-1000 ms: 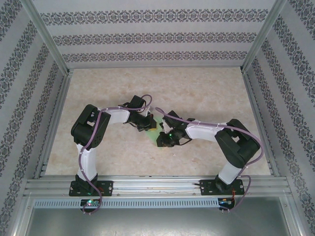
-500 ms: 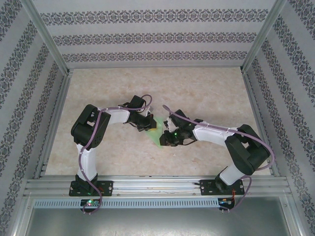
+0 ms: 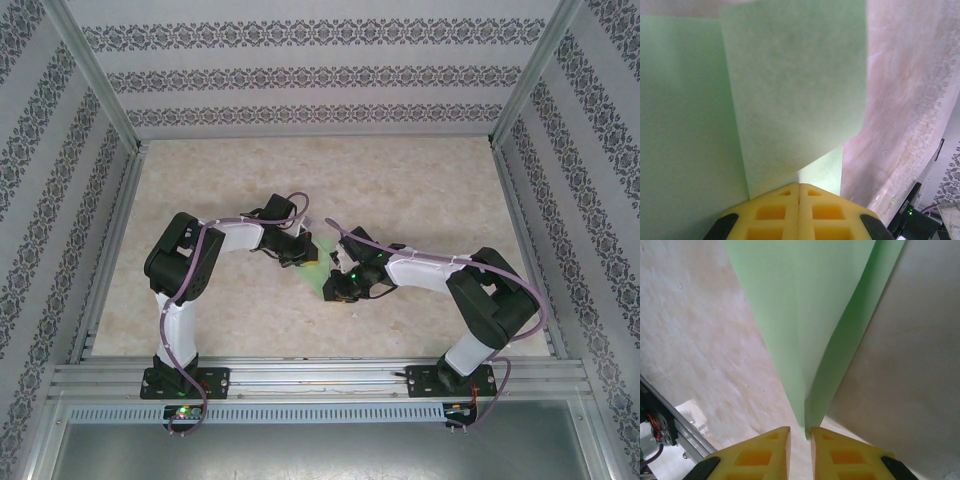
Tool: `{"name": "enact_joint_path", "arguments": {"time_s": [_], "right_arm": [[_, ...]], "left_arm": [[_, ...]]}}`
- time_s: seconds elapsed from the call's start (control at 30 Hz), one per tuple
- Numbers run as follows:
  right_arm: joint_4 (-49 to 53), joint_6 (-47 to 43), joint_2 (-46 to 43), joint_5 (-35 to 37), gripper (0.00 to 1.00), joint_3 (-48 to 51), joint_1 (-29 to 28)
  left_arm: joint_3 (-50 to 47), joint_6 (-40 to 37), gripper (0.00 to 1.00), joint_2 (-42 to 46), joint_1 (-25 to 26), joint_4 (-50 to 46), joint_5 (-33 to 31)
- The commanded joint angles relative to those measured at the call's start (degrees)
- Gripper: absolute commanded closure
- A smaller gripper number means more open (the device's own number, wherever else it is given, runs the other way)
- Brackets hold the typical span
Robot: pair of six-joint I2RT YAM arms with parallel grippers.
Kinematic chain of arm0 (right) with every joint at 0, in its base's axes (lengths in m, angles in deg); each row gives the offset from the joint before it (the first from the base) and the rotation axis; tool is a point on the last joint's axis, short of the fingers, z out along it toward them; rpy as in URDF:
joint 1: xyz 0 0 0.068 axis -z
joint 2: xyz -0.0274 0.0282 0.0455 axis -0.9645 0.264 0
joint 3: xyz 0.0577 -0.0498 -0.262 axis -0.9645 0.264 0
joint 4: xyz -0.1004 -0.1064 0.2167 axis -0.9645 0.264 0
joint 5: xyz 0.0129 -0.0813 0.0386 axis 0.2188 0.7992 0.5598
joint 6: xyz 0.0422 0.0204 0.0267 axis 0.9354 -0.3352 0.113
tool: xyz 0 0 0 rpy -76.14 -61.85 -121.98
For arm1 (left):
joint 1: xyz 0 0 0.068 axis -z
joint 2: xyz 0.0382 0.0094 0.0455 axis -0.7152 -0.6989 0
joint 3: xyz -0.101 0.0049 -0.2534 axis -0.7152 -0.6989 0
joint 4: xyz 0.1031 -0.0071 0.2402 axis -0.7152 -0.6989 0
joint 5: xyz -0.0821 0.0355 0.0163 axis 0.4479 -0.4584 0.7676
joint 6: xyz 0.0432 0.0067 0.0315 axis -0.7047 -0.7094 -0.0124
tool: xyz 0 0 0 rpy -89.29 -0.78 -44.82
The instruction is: Fold a paper plane with a square sheet of paper (fold left side to right side)
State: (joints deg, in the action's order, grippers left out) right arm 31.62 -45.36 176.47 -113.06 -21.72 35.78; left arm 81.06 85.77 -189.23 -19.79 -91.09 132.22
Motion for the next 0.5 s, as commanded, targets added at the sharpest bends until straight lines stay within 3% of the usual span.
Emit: {"name": "enact_joint_path", "arguments": {"time_s": [0.0,0.47], "right_arm": [[0.59,0.43,0.97,0.46,0.82,-1.38,-0.83],[-0.18,0.40,2.96,0.13,0.87,-2.45,-1.29]], "left_arm": [[-1.68,-0.34,1.00,-3.22,0.28,-3.88,-7.37],[-1.80,-0.23,1.00,-3.35,0.28,-3.62,-7.31]]}}
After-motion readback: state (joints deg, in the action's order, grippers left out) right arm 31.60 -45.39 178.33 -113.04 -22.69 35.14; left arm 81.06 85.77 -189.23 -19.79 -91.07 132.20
